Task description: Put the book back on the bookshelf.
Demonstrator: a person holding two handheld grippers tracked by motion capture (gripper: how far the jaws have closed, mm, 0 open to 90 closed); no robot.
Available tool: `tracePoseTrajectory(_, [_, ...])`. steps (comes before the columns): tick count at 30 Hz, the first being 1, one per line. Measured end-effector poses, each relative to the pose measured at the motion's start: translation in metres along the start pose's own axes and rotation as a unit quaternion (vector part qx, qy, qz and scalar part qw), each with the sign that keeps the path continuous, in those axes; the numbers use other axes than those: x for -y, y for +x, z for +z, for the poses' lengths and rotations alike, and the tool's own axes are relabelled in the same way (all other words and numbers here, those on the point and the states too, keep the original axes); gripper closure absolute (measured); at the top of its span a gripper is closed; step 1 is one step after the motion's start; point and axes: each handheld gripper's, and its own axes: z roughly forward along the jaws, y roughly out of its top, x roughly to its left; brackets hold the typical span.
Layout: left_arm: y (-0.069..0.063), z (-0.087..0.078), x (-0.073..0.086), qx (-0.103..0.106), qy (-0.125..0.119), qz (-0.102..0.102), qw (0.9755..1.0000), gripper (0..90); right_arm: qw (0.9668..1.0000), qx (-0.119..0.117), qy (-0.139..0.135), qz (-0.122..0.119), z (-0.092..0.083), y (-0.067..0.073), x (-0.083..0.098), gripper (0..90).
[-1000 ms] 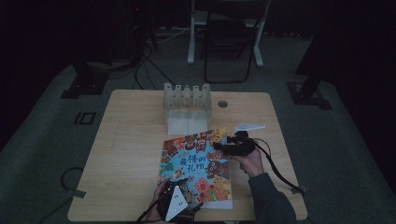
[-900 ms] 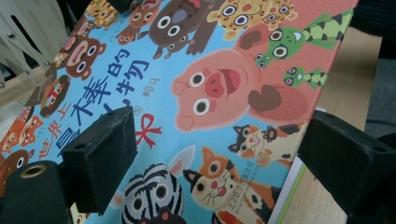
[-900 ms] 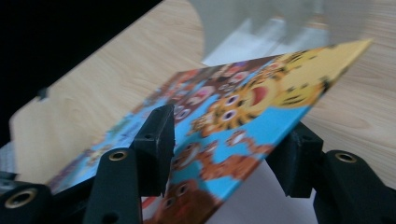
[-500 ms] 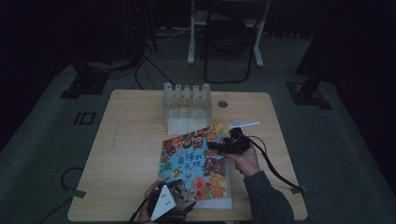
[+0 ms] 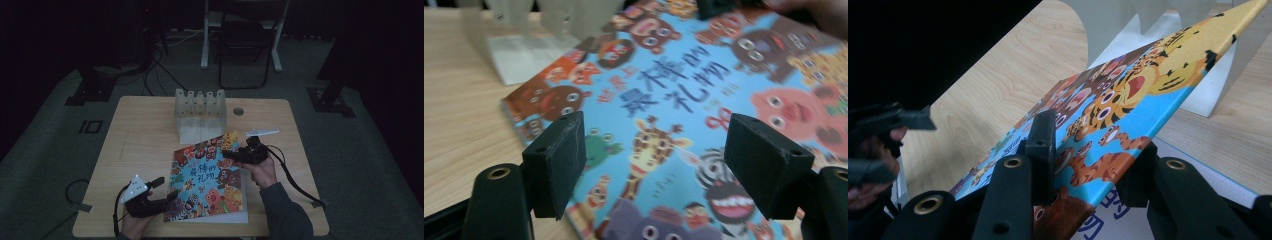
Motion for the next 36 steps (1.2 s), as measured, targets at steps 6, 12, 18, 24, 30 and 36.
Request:
tracePoseTrajectory(6, [0.017,-0.003,-0.003,0.019,-0.003,-0.025,0.9995,33.8,0.9999,0.001,-0.007,-0.008,-0.002,0.001,0.003,65.6])
tracePoseTrajectory(12, [0.025,-0.002,-0.005,0.026,0.000,-0.023,0.9994,37.8,0.9997,0.000,-0.013,-0.020,-0.004,0.003,0.004,65.5])
tracePoseTrajectory(18, [0.032,0.000,-0.008,0.039,-0.005,-0.030,0.9988,36.6,0.9993,-0.001,-0.018,-0.032,-0.007,0.005,0.005,65.4])
tracePoseTrajectory(24, [0.039,0.001,-0.011,0.022,0.002,-0.033,0.9992,37.3,0.9991,-0.001,-0.019,-0.037,-0.009,0.007,0.005,65.4])
tracePoseTrajectory(30, [0.041,0.000,-0.014,0.001,-0.009,-0.019,0.9998,35.1,0.9987,0.000,-0.025,-0.044,-0.012,0.008,0.006,65.4])
tracePoseTrajectory(36, [0.041,0.001,-0.016,-0.017,-0.028,-0.007,0.9994,33.8,0.9980,0.000,-0.031,-0.056,-0.016,0.012,0.006,65.5])
